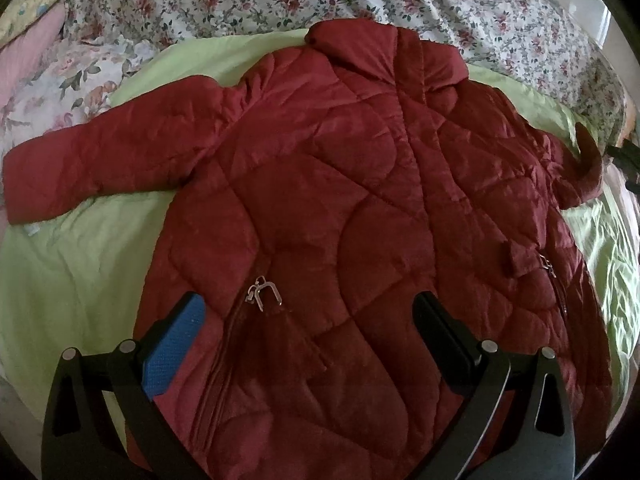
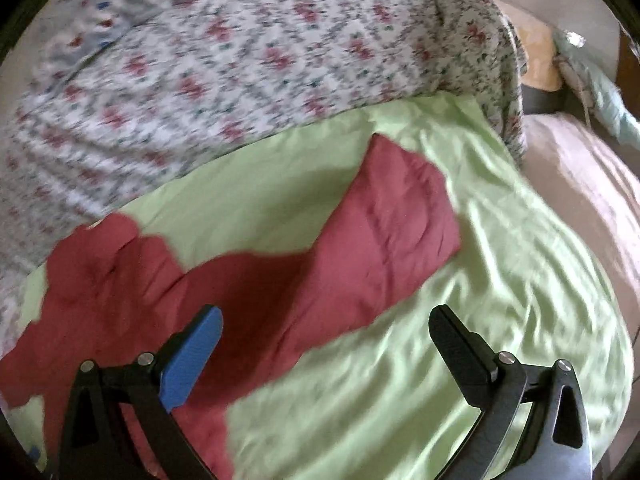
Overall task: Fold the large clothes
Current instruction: 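Grasp the jacket sleeve cuff nearest the right gripper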
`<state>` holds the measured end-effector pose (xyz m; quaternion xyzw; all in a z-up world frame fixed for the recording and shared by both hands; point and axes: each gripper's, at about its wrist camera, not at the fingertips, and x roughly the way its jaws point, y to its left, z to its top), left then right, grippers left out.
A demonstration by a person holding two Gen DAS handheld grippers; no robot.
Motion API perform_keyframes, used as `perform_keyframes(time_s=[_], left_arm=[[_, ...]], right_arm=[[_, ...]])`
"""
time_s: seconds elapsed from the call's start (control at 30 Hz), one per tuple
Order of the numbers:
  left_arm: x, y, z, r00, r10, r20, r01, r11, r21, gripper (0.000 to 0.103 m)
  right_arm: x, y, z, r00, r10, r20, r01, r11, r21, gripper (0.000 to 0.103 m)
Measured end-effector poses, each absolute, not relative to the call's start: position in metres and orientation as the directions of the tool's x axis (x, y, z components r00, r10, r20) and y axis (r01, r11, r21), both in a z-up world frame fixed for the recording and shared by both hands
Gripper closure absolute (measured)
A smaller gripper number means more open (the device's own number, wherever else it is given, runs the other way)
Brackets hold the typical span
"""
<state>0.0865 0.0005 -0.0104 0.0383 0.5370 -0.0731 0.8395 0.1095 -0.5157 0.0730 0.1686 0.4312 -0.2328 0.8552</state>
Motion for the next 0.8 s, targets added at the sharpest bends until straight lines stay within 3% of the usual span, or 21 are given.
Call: perform_keyframes(time_s=[0.27, 0.37, 0.4, 0.43, 0.53, 0.63, 0.8], left_arm=[[0.094, 0.0, -0.019, 0.403, -0.072, -0.912, 0.161, 0.987, -0.007, 0.0], [0.098, 0.001, -0.02, 0.404, -0.074, -0.912, 0.158, 0.987, -0.01, 0.0], [0.099, 0.001, -0.021, 0.404, -0.073, -0.912, 0.156, 0.988, -0.01, 0.0], [0.1, 0.002, -0.022, 0.405, -0.073, -0.911, 0.155, 0.988, -0.01, 0.0], [0.101, 0.002, -0.024, 0.403, -0.077, -0.912, 0.155, 0.988, -0.015, 0.0], [0.102, 0.001, -0.025, 0.401, -0.083, -0.912, 0.158, 0.987, -0.021, 0.0], [0.101, 0.002, -0.025, 0.401, -0.11, -0.909, 0.165, 0.985, -0.046, 0.0]], right_arm=[[0.168, -0.571, 0.039, 0.397, -0.36, -0.844, 0.633, 0.774, -0.032, 0.013], [0.176, -0.584, 0.026, 0.37, -0.34, -0.864, 0.645, 0.764, -0.025, 0.027], [0.178, -0.585, 0.023, 0.362, -0.338, -0.868, 0.645, 0.763, -0.028, 0.04], [0.179, -0.585, 0.021, 0.36, -0.335, -0.871, 0.643, 0.765, -0.028, 0.059], [0.175, -0.579, 0.023, 0.387, -0.316, -0.867, 0.631, 0.776, -0.002, 0.08], [0.167, -0.563, 0.032, 0.436, -0.285, -0.854, 0.596, 0.802, 0.036, 0.088], [0.152, -0.529, 0.051, 0.541, -0.181, -0.821, 0.51, 0.847, 0.149, 0.09]])
